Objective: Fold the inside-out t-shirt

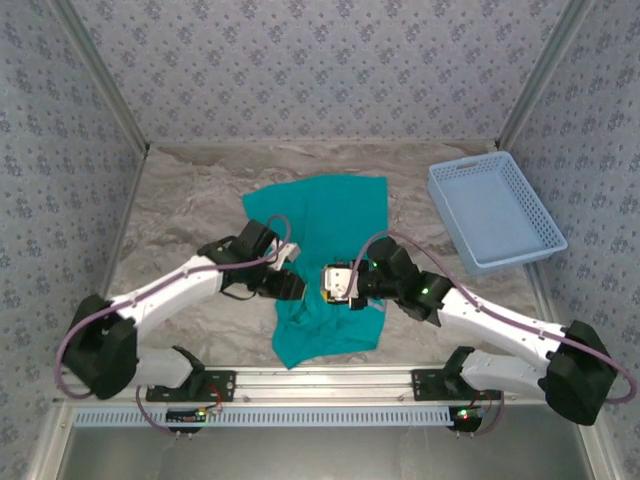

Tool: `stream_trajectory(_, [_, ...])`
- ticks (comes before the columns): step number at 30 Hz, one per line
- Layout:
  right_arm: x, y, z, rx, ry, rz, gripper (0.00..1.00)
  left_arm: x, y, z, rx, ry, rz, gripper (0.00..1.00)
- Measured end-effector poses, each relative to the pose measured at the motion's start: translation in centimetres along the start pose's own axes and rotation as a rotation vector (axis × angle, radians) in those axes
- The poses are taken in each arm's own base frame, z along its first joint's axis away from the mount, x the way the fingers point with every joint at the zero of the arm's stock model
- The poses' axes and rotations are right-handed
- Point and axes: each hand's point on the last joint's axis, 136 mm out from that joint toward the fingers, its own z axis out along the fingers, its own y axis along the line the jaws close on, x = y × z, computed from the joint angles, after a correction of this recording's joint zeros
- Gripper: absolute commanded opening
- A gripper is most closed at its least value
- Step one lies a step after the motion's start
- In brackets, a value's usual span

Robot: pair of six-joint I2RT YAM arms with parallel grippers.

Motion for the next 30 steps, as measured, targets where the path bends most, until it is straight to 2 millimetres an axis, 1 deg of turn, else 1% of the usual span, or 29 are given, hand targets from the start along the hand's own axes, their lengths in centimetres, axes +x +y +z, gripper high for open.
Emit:
stream_trajectory(1, [0.5, -0.4, 0.5, 0.011, 0.011, 0.05, 0.45, 0.9, -0.2, -0.1, 0.005, 0.006, -0.017, 0.4])
stream_trajectory(3, [2.0, -1.5, 1.6, 0.044, 0.069, 0.187, 0.44, 2.3, -0.1, 0.1, 0.006, 0.027, -0.061, 0.4])
stream_trajectory(5, [3.3, -3.0, 2.9, 0.079, 0.134, 0.32, 0.44, 3.6, 0.3, 0.7, 0.0, 0.051, -0.121, 0.4])
stream_trajectory(7, [3.5, -4.1, 3.8, 0.111, 0.16, 0.414, 0.45, 4.6, 0.8, 1.3, -0.006, 0.069, -0.181, 0.4])
stream_trajectory(9, [2.8, -4.3, 4.4, 0.117, 0.166, 0.509, 0.47, 5.3, 1.3, 1.8, -0.008, 0.077, -0.231, 0.35])
stream_trajectory(11, [1.6, -4.1, 5.2, 0.106, 0.183, 0.624, 0.46, 5.8, 1.6, 2.1, -0.016, 0.083, -0.27, 0.23])
stream_trajectory(14, [1.1, -3.6, 7.0, 0.085, 0.269, 0.81, 0.44, 5.6, 1.8, 2.3, -0.018, 0.072, -0.308, 0.14])
stream_trajectory(16, [1.6, -3.0, 8.5, 0.081, 0.342, 0.904, 0.44, 5.4, 1.8, 2.5, -0.007, 0.058, -0.323, 0.08])
stream_trajectory(19, [4.0, -0.6, 9.8, 0.088, 0.487, 1.0, 0.41, 5.7, 2.0, 2.8, -0.003, 0.061, -0.343, 0.01])
stream_trajectory(20, [4.7, 0.2, 9.9, 0.094, 0.545, 1.028, 0.41, 5.8, 2.1, 2.8, -0.002, 0.063, -0.344, 0.0])
stream_trajectory(22, [5.6, 1.1, 10.1, 0.118, 0.626, 1.061, 0.4, 5.8, 1.9, 2.8, 0.008, 0.063, -0.34, 0.0])
stream_trajectory(23, [5.8, 1.3, 10.1, 0.132, 0.655, 1.073, 0.38, 5.7, 1.7, 2.7, 0.015, 0.059, -0.336, 0.0])
stream_trajectory(24, [5.8, 1.3, 10.1, 0.143, 0.667, 1.08, 0.34, 5.6, 1.6, 2.7, 0.02, 0.056, -0.333, 0.0])
stream_trajectory(26, [6.0, 1.1, 10.1, 0.166, 0.689, 1.099, 0.23, 5.4, 1.2, 2.5, 0.041, 0.048, -0.322, 0.0])
stream_trajectory(30, [6.6, 0.5, 10.0, 0.211, 0.716, 1.131, 0.1, 5.2, 0.4, 2.1, 0.076, 0.038, -0.303, 0.0])
